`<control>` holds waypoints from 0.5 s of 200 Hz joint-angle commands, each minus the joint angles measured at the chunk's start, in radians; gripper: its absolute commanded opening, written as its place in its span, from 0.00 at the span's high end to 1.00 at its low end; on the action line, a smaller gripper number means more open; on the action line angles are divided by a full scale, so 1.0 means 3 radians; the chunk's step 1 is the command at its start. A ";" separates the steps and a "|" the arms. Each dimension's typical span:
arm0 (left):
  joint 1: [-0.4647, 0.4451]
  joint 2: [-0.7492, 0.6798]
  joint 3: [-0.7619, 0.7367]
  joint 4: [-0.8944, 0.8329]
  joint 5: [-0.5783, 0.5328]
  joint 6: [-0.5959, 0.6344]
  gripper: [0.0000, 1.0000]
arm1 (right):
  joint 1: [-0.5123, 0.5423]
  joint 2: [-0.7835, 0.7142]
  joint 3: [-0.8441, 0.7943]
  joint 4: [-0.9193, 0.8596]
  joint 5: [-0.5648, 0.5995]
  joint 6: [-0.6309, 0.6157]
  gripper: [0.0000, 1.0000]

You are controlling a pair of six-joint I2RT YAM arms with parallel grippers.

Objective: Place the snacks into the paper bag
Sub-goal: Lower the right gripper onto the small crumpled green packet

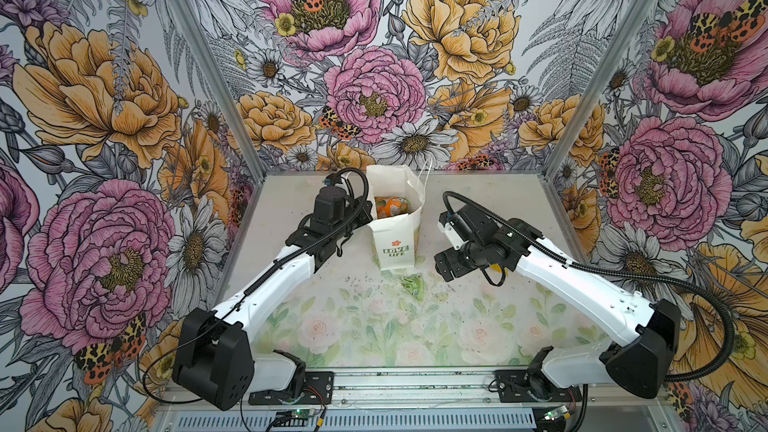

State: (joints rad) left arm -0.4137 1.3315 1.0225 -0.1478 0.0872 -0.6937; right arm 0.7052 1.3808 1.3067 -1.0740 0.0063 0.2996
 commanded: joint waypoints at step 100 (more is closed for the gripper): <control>0.0034 0.0010 0.0038 0.0080 0.0057 0.0011 1.00 | 0.0093 0.0206 -0.0576 0.0883 -0.0758 -0.0258 0.07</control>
State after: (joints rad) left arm -0.4137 1.3315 1.0225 -0.1478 0.0872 -0.6937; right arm 0.7162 1.4425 1.1622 -0.9318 -0.1871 0.2558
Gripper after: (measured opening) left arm 0.049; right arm 0.930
